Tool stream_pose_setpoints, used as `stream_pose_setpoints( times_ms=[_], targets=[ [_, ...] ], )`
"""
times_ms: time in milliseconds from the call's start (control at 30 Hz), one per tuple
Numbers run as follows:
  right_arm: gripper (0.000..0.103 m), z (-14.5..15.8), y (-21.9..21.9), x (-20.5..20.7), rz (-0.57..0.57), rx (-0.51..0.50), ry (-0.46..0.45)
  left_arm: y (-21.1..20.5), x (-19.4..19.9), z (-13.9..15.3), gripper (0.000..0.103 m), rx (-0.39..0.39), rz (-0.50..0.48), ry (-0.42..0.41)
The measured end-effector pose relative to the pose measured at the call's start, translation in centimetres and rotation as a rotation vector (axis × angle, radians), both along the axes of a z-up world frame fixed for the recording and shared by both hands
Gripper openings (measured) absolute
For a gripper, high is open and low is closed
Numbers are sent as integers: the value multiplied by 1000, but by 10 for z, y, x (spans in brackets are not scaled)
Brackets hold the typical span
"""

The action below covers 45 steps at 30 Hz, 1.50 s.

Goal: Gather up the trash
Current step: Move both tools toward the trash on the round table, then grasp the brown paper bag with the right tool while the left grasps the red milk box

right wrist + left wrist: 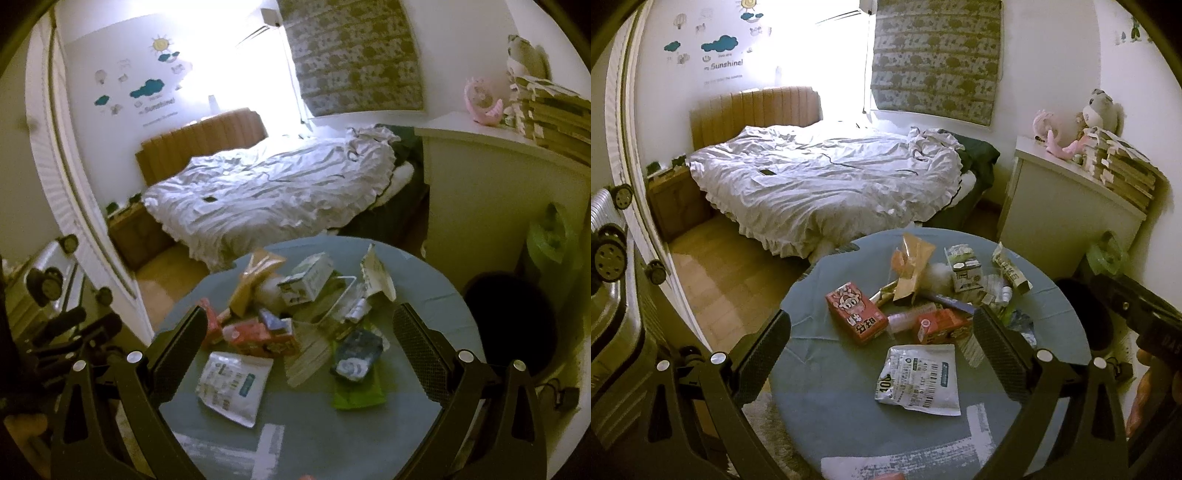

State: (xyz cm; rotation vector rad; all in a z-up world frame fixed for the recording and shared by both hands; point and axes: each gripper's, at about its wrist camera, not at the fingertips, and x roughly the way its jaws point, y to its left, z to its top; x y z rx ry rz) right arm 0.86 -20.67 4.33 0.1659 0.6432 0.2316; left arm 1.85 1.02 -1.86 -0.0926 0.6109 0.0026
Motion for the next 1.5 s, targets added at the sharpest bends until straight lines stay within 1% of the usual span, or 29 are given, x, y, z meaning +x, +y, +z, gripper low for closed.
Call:
stream_pose_setpoints(
  times_ms=[33,133,200,233,300,333,367,400,433,467,533,600,633,700,733,767,800,833,867,900,967,1067,1133,1200,1267,1333,1400,1500],
  targets=[
    [99,-2,-2,2,1,5,11,2,3,-2,98,1,-5,-16],
    [99,-13,-4,16,9,19,69,11,12,-12,98,-23,-36,-6],
    [99,-18,-2,27,27,27,96,21,22,-23,98,-45,-34,18],
    [99,-18,1,33,37,27,97,29,30,-32,98,-71,-23,36],
    [99,-17,8,47,71,41,93,47,49,-50,98,-98,-15,96],
    [99,-16,14,56,91,46,90,52,56,-56,98,-117,-14,97],
    [99,-16,21,66,112,42,87,58,65,-62,98,-118,-8,107],
    [99,-16,30,79,144,38,82,64,72,-69,98,-141,-6,116],
    [99,-18,40,94,176,30,86,69,81,-79,98,-189,-14,144],
    [99,-20,50,111,199,16,101,73,90,-88,98,-216,-19,175],
    [98,-26,71,141,251,2,135,77,103,-99,98,-257,-29,200],
    [98,-35,91,170,287,-23,173,79,116,-110,97,-269,-26,220],
    [98,-42,104,186,303,-52,194,79,121,-114,97,-279,-26,222],
    [94,-59,125,212,316,-109,244,83,128,-127,97,-289,-15,281],
    [94,-67,132,221,318,-130,268,83,134,-132,96,-289,-10,295],
    [93,-79,140,234,318,-159,303,84,138,-136,92,-282,-5,315],
    [87,-87,145,241,317,-184,325,83,144,-140,88,-282,-5,326],
    [83,-95,149,245,316,-206,344,83,148,-144,78,-282,-6,342],
    [77,-104,154,251,315,-229,370,82,151,-146,74,-278,-4,349],
    [68,-109,157,253,313,-240,377,81,156,-150,73,-268,-2,362],
    [60,-117,157,256,293,-265,385,79,163,-152,72,-271,-5,346],
    [50,-117,147,251,281,-209,354,75,166,-150,71,-260,-4,332],
    [43,-113,140,245,280,-179,341,75,164,-150,70,-275,4,321],
    [33,-104,130,235,283,-125,310,76,160,-150,69,-291,13,311],
    [28,-96,117,222,285,-78,295,79,157,-151,68,-309,22,312],
    [27,-88,107,207,289,-32,271,81,151,-152,68,-321,14,308],
    [27,-83,101,193,291,-15,252,81,147,-153,69,-325,13,304],
    [25,-77,93,168,304,14,231,79,146,-153,69,-310,10,301]
  ],
)
